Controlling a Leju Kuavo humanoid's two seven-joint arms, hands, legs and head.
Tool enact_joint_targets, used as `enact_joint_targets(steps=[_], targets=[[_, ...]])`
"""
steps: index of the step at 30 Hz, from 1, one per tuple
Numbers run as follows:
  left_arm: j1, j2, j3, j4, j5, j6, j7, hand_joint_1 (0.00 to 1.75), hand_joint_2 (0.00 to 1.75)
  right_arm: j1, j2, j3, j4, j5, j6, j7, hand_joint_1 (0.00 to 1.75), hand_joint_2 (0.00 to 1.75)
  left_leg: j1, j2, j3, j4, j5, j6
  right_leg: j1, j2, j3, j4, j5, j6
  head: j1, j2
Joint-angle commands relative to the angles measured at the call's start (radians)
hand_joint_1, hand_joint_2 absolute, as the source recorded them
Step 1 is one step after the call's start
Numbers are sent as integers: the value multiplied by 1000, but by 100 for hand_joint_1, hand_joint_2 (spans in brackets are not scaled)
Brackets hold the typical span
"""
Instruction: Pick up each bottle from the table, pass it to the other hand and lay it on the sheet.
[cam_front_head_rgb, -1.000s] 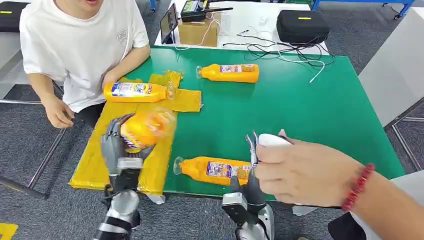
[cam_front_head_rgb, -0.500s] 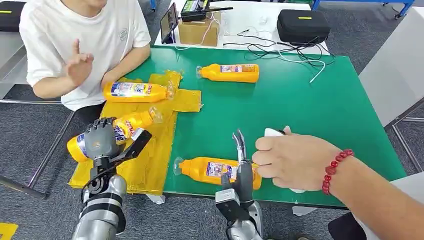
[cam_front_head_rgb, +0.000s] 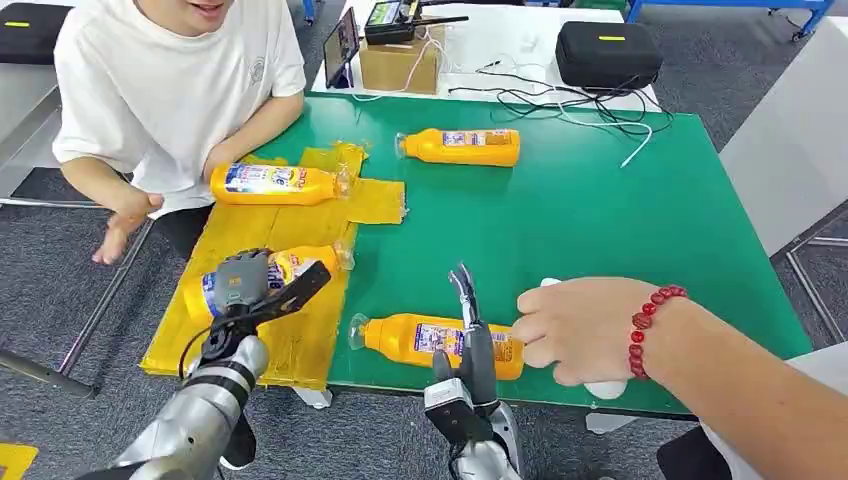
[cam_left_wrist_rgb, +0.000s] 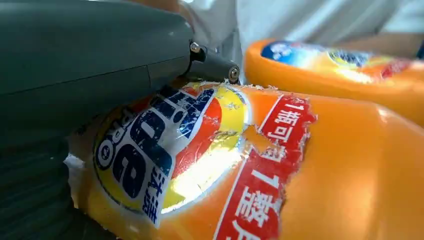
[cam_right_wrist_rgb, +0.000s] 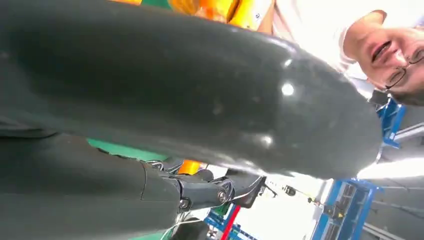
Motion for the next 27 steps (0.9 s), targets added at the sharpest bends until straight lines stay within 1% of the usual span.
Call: enact_joint_targets(steps=[1, 2, 3, 10, 11, 12, 13, 15, 16, 18, 19, 21, 22, 23, 24, 26, 27], targets=[[-51, 67, -127, 184, -27, -158, 77, 31, 175, -52, -18, -18, 53, -17, 9, -1, 0, 0, 1, 3, 2, -1, 1, -1, 1, 2, 2, -1, 1, -2, 1, 0], [-51, 67, -127, 184, -27, -158, 77, 17, 175, -52, -18, -18, 53, -17, 9, -1, 0, 0, 0, 3, 3, -1, 1, -1, 1, 3, 2, -1, 1, -2, 0, 0], [-52, 70, -135, 184, -31, -172, 84, 7, 175, -54, -19, -21, 54, -17, 9, -1, 0, 0, 1, 4, 3, -1, 1, -2, 1, 4, 2, -1, 2, -2, 0, 0], [-52, 70, -135, 184, -31, -172, 84, 7, 175, -54, -19, -21, 54, -17, 9, -1, 0, 0, 0, 4, 9, -1, 2, -1, 1, 3, 8, -1, 2, -2, 1, 0], [-52, 70, -135, 184, -31, -172, 84, 0, 175, -54, -19, -21, 54, -17, 9, -1, 0, 0, 0, 4, 10, -1, 2, -1, 1, 3, 9, -1, 1, -2, 1, 0], [-56, 71, -124, 186, -3, -217, 74, 0, 175, -54, -21, -22, 56, -18, 11, -1, 0, 0, 1, 5, 9, -2, 2, -2, 1, 4, 8, -1, 2, -3, 0, 0], [-56, 69, -113, 184, 17, -230, 59, 0, 175, -54, -22, -22, 56, -18, 10, -1, 0, 0, 1, 4, 10, -2, 2, -2, 1, 3, 9, -1, 2, -3, 1, 0], [-58, 58, -70, 163, 125, -285, -35, 0, 175, -51, -27, -21, 50, -21, 11, -1, 0, 0, 1, 4, 10, -2, 2, -2, 1, 4, 9, -2, 2, -3, 0, 0], [-60, 54, -53, 159, 155, -296, -57, 0, 175, -51, -27, -20, 50, -22, 14, -1, 0, 0, 0, 4, 10, -2, 2, -1, 1, 3, 9, -1, 2, -2, 1, 0], [-62, 40, -23, 141, 252, -342, -143, 0, 175, -48, -31, -15, 46, -22, 19, -1, 0, 0, 0, 3, 11, -1, 2, -1, 0, 2, 10, 0, 1, -1, 0, 0], [-60, 37, -23, 132, 288, -356, -161, 0, 175, -47, -33, -11, 45, -24, 17, -1, 0, 0, 0, 5, 10, -1, 2, -1, 1, 4, 9, -1, 2, -2, 0, 0], [-57, 27, -4, 114, 390, -416, -236, 0, 175, -45, -38, -3, 42, -27, 18, -1, 0, 0, 0, 1, 11, -1, 2, -1, 0, 0, 10, -1, 1, -1, 0, 0], [-51, 25, -10, 100, 431, -434, -257, 0, 175, -45, -41, 2, 41, -32, 15, -1, 0, 0, 1, 1, 10, -1, 2, -1, 1, 0, 10, -2, 1, -2, 1, 0], [-45, 16, 13, 86, 503, -471, -293, 0, 175, -44, -43, 5, 40, -33, 15, -1, 0, 0, 0, -1, 11, -1, 3, 0, 1, 0, 11, -1, 1, -1, 1, 0], [-27, 11, 0, 55, 595, -500, -323, 0, 175, -42, -48, 12, 38, -36, 13, -1, 0, 0, 1, 0, 10, -2, 3, -1, 1, 1, 10, -2, 1, -2, 0, 0], [-9, 0, -9, 19, 703, -534, -357, 0, 175, -40, -55, 23, 34, -37, 8, -1, 0, 0, 0, -4, 10, -1, 3, 0, -1, -3, 11, -1, 0, -1, 0, 0], [-9, 0, -9, 19, 703, -534, -357, 0, 175, -40, -55, 23, 34, -37, 8, -1, 0, 0, -1, -5, 11, -1, 3, 0, -1, -3, 11, -1, 0, -1, 1, 0]])
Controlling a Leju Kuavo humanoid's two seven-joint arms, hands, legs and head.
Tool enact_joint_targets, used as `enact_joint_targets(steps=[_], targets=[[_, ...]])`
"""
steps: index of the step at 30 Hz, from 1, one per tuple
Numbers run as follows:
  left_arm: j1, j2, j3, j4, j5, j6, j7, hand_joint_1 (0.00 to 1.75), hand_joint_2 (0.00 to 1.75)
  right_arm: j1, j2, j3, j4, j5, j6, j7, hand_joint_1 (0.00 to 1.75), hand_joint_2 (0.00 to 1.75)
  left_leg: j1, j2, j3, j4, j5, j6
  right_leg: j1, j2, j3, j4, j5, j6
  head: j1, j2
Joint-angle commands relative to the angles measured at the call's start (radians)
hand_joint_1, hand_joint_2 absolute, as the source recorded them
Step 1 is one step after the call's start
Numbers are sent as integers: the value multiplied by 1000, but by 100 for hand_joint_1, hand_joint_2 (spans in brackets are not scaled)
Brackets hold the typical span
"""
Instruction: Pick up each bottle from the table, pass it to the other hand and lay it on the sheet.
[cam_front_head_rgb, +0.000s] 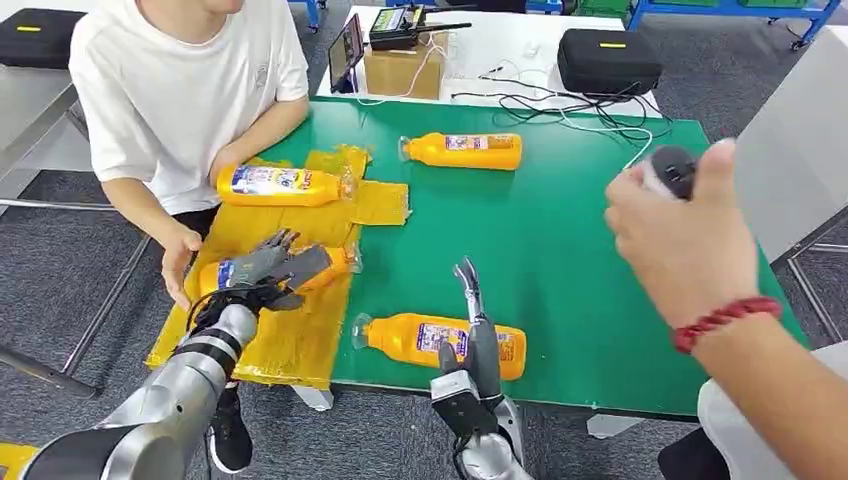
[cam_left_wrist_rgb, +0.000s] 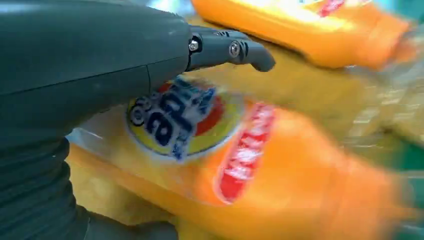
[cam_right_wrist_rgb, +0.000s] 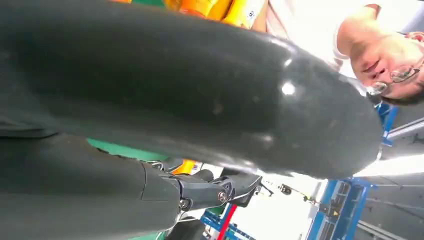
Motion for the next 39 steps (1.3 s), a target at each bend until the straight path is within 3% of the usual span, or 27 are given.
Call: enact_joint_targets(steps=[1, 5, 8, 13, 20, 23, 36, 37, 38, 39], targets=[[98, -54, 39, -93, 372, -152, -133, 0, 175, -23, -48, 40, 31, -15, -12, -1, 0, 0, 0, 3, 0, -1, 0, -1, 0, 2, 0, -2, 1, -1, 0, 0], [154, -72, -86, -250, 582, -147, -181, 0, 175, -23, -56, 44, 34, -10, -23, -1, 0, 0, -1, 4, 0, -1, 0, -1, -1, 2, -1, -1, 1, -1, 0, 0], [267, -90, -230, -541, 828, -128, -238, 0, 175, -21, -59, 45, 28, -5, -22, -1, 0, 0, 0, 2, -2, 0, 0, -1, 0, 0, -3, -1, 0, -1, 0, 0], [373, -27, -397, -830, 964, -104, -215, 0, 175, -27, -61, 43, 31, -1, -30, -1, 0, 0, 1, 7, -7, 2, -2, -1, 1, 4, -8, 0, 0, -2, 0, 0], [508, -12, -445, -1062, 1108, -49, -258, 0, 175, -5, -78, 14, 1, 13, -73, -1, 0, 0, 0, 8, -12, 1, -2, 0, 0, 5, -14, 0, 0, -1, 0, 0], [575, -31, -460, -1174, 1149, 18, -295, 0, 175, -5, -70, -64, 28, 118, -86, -1, 0, 0, 0, 8, -13, 0, -2, 0, 0, 4, -14, 0, 0, -1, 0, 0], [584, -30, -466, -1190, 1149, 25, -289, 0, 175, -8, -76, -64, 27, 112, -84, -1, 0, 0, -1, 6, -14, 0, -1, 0, 0, 3, -15, 0, 0, -1, 0, 0], [581, -35, -460, -1184, 1172, 45, -287, 0, 175, -15, -56, -104, 77, 173, -86, -1, 0, 0, 0, 7, -13, 0, -2, -1, 0, 3, -14, -1, 0, -2, 0, 0], [599, -51, -455, -1208, 1164, 109, -312, 0, 175, -37, -60, -163, 148, 455, -86, 103, 0, 0, 0, 7, -13, 0, -1, 0, 0, 3, -15, -1, 0, -1, 0, 0], [614, -63, -456, -1229, 1150, 167, -321, 0, 175, -55, -71, -182, 193, 530, -86, 143, 0, 0, -1, 7, -13, 0, -1, 0, 0, 3, -15, -1, 1, -1, 0, 0]])
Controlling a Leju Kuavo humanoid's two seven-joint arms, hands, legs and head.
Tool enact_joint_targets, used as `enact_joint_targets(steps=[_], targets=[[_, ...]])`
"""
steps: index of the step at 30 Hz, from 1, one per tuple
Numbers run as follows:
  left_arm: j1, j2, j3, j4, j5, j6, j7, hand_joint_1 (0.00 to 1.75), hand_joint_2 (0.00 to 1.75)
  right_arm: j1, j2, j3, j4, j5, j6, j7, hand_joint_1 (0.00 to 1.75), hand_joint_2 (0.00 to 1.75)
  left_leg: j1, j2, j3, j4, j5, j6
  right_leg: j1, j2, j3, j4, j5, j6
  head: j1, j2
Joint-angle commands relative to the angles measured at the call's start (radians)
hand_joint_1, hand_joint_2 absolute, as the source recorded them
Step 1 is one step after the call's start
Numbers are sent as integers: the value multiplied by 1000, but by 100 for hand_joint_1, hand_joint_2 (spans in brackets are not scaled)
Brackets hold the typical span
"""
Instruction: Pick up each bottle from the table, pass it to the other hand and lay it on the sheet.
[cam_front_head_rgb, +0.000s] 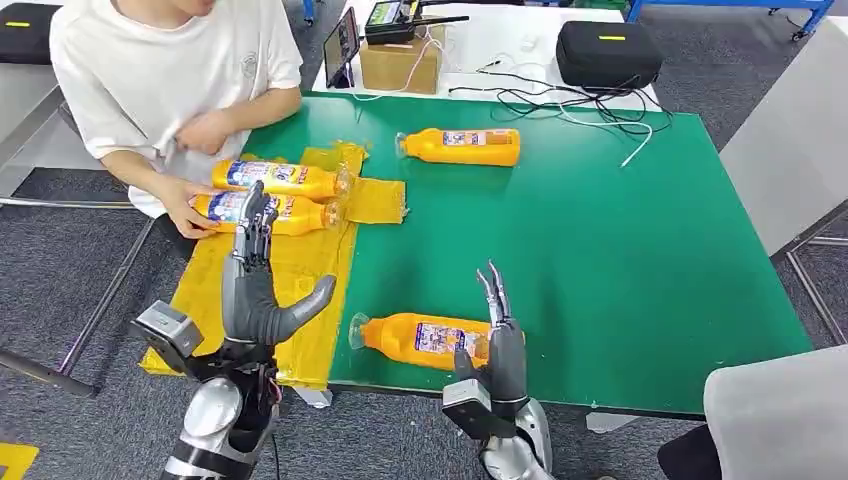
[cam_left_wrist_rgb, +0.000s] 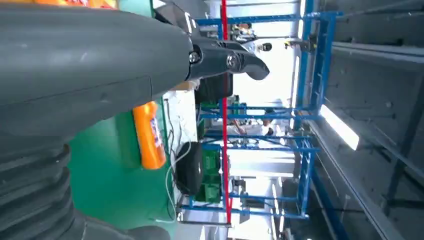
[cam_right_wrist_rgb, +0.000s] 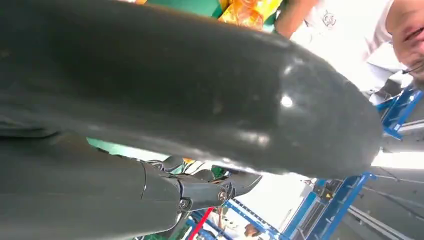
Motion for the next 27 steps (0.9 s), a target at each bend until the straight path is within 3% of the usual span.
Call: enact_joint_targets(steps=[1, 2, 8, 12, 17, 22, 27], targets=[[41, -14, -25, -74, -6, 180, -33, 0, 175, -88, -25, -125, 247, 466, -7, 188, 0, 0, 1, 0, 3, -1, -1, -1, 2, 0, 3, -1, -1, -2, 0, 0], [55, -13, -34, -93, -28, 217, -40, 0, 175, -114, -55, -95, 298, 545, -7, 254, 0, 175, 1, 1, 3, -1, -1, -1, 1, 0, 3, -2, 0, -1, 0, 0], [124, -1, -54, -157, -72, 281, -38, 0, 175, -123, -100, -33, 267, 716, 63, 458, 0, 175, 0, 1, 2, 0, -1, -1, 0, 1, 2, -1, 0, -1, 0, 0], [141, -7, -56, -159, -31, 226, 10, 0, 175, -115, -119, 12, 236, 823, 160, 598, 0, 175, 0, 1, 1, 0, -1, -1, 0, 1, 1, -1, 0, -1, 0, 0], [170, -16, -59, -162, -77, 235, 33, 0, 175, -79, -161, 46, 179, 883, 265, 672, 0, 175, 0, 0, 1, 0, -1, -1, 1, 0, 1, -1, -1, -1, 0, 0], [172, -18, -57, -161, -77, 236, 35, 0, 175, -71, -164, 48, 170, 884, 268, 674, 0, 175, 1, 0, 4, 0, -1, -1, 1, -1, 4, -2, -1, -2, 0, 0], [188, -29, -49, -159, -110, 242, 56, 0, 175, -32, -197, 56, 90, 932, 330, 741, 0, 175, 0, 0, 4, -1, 0, -1, 0, -1, 3, -2, 0, -1, 0, 0]])
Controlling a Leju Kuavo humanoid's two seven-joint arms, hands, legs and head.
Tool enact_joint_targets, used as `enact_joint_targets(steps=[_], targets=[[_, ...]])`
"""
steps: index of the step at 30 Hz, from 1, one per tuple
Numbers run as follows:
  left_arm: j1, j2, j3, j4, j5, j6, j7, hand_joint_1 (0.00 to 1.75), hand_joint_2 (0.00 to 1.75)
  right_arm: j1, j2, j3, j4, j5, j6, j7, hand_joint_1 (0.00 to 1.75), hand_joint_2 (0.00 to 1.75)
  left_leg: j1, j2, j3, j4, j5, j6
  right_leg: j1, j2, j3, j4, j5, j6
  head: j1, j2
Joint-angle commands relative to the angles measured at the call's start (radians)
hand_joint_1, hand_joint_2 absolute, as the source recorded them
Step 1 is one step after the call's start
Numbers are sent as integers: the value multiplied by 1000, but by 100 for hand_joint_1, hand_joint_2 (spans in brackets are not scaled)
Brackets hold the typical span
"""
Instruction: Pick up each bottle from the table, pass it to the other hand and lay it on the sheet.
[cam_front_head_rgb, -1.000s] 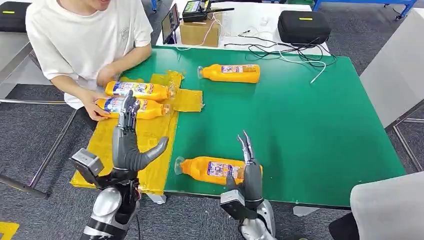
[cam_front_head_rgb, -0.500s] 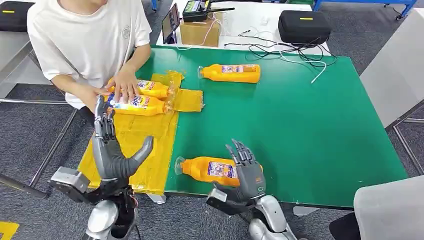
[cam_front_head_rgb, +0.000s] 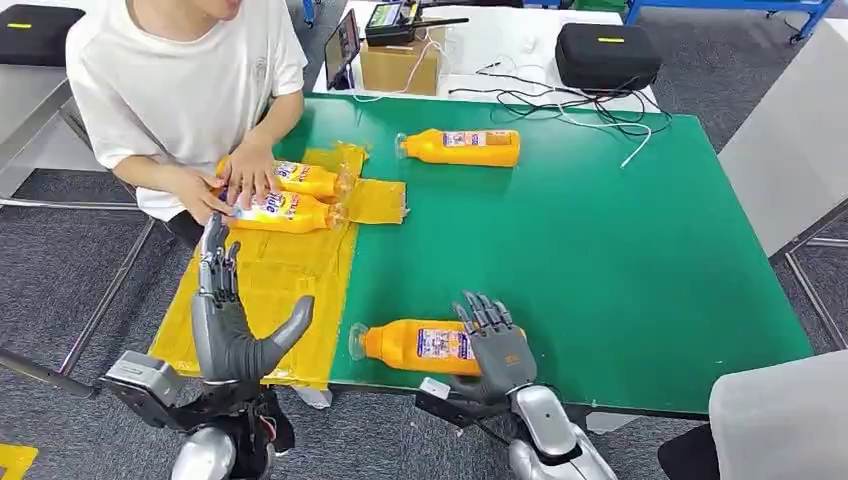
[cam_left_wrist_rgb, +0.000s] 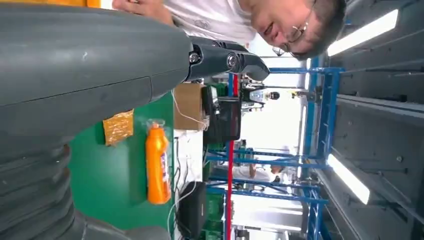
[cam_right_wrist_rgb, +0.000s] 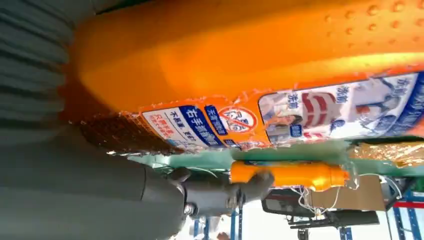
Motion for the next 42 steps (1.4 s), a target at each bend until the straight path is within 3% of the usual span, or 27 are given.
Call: enact_joint_targets(steps=[1, 4, 11, 12, 13, 14, 20, 27, 29, 37, 42], targets=[[16, -13, -5, 17, -41, 8, 28, 0, 175, 51, -78, 47, -63, 50, 89, 78, 0, 175, 1, -2, 2, 0, 0, -1, 1, -2, 3, -1, -1, -2, 0, 0], [34, -15, -5, 3, 25, -61, 76, 0, 175, 56, -118, 74, -81, 57, 223, 125, 0, 175, 2, -2, 3, 0, -1, -1, 2, -2, 4, -2, -1, -2, 0, 0], [50, -28, 11, 17, 90, -119, 136, 0, 175, 74, -227, 100, -153, 22, 338, 193, 0, 175, 0, -5, 4, 0, 0, 0, 1, -5, 4, -2, -1, -1, 0, 0], [47, -28, 14, 25, 95, -125, 143, 0, 175, 74, -248, 103, -170, 12, 361, 198, 58, 175, 1, -5, 6, 0, -1, 0, 1, -4, 0, -2, -2, 0, 0, 0], [42, -28, 15, 32, 103, -132, 148, 0, 175, 70, -266, 104, -181, 3, 385, 204, 164, 175, 1, -6, 6, 0, -1, 0, 2, -6, -1, -3, -2, -1, 0, 0], [41, -30, 17, 39, 187, -187, 197, 0, 175, 66, -288, 101, -197, -19, 409, 206, 169, 175, 1, -5, 8, 0, -2, 2, 1, -4, 0, -3, -2, 1, 0, 0], [57, -34, 37, 39, 254, -202, 251, 0, 175, 75, -385, 50, -275, -96, 468, 243, 175, 175, -1, -4, 9, 0, -3, 3, -1, -4, 2, -5, -3, 2, 0, 0], [50, -31, 45, 59, 266, -188, 266, 0, 175, 45, -423, 44, -254, -122, 500, 251, 175, 175, 0, -3, 10, -1, -4, 3, 1, -3, 4, -7, -2, 2, 0, 0], [50, -31, 45, 60, 266, -188, 266, 0, 175, 45, -426, 42, -253, -124, 500, 250, 175, 175, -1, -2, 9, -1, -4, 4, -1, -2, 13, -6, -1, 5, -1, 0], [40, -31, 44, 67, 266, -174, 274, 0, 175, 22, -416, 48, -229, -145, 507, 248, 175, 175, 0, -2, 9, 0, -3, 3, 0, -2, 13, -6, 0, 4, -1, 0], [34, -18, 25, 87, 266, -161, 275, 0, 175, 4, -364, 21, -150, -279, 457, 113, 175, 175, 0, 0, 10, -1, -3, 4, 1, 0, 13, -7, 1, 4, 0, 0]])
